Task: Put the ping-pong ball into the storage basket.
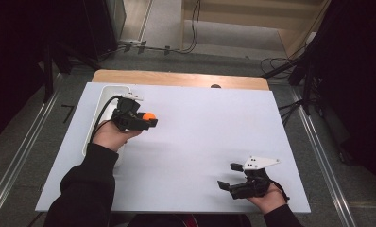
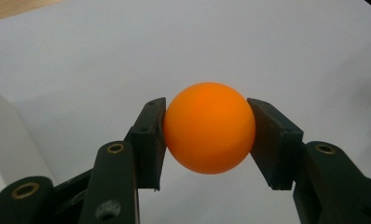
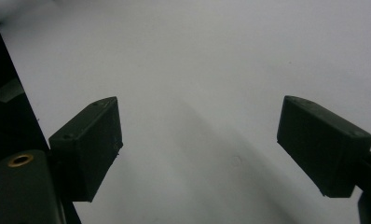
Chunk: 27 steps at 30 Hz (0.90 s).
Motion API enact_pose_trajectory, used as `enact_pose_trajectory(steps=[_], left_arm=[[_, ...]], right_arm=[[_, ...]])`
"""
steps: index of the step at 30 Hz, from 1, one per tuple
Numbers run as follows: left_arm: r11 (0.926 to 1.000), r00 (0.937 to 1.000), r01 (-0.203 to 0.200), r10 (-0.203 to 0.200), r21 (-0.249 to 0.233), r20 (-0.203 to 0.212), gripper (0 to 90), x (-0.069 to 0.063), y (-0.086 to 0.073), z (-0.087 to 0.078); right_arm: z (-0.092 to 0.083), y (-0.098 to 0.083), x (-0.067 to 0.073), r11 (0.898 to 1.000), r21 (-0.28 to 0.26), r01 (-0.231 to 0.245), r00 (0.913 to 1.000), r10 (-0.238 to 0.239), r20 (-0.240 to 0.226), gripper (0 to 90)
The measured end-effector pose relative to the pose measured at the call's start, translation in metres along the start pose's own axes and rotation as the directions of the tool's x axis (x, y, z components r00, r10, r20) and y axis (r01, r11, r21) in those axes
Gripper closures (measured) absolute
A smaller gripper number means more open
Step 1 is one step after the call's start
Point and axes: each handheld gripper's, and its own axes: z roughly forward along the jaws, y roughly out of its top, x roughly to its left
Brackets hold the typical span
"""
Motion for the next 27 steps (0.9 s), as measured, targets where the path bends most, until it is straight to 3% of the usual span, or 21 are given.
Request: enact_pose_trajectory(steps=[9, 27], left_arm=[[0.9992, 0.9988, 0.039, -0.039, -0.01, -0.03, 50.1, 0.016, -0.004, -0.008], [0.9978, 0.9954, 0.064, -0.065, -0.014, -0.07, 50.1, 0.032, -0.008, -0.017]], right_arm=[[0.0, 0.0, 0.0, 1.0, 0.002, 0.004, 1.0, -0.004, 0.001, 12.6], [0.001, 0.0, 0.001, 1.0, 0.011, 0.0, 1.0, 0.0, 0.001, 12.6]])
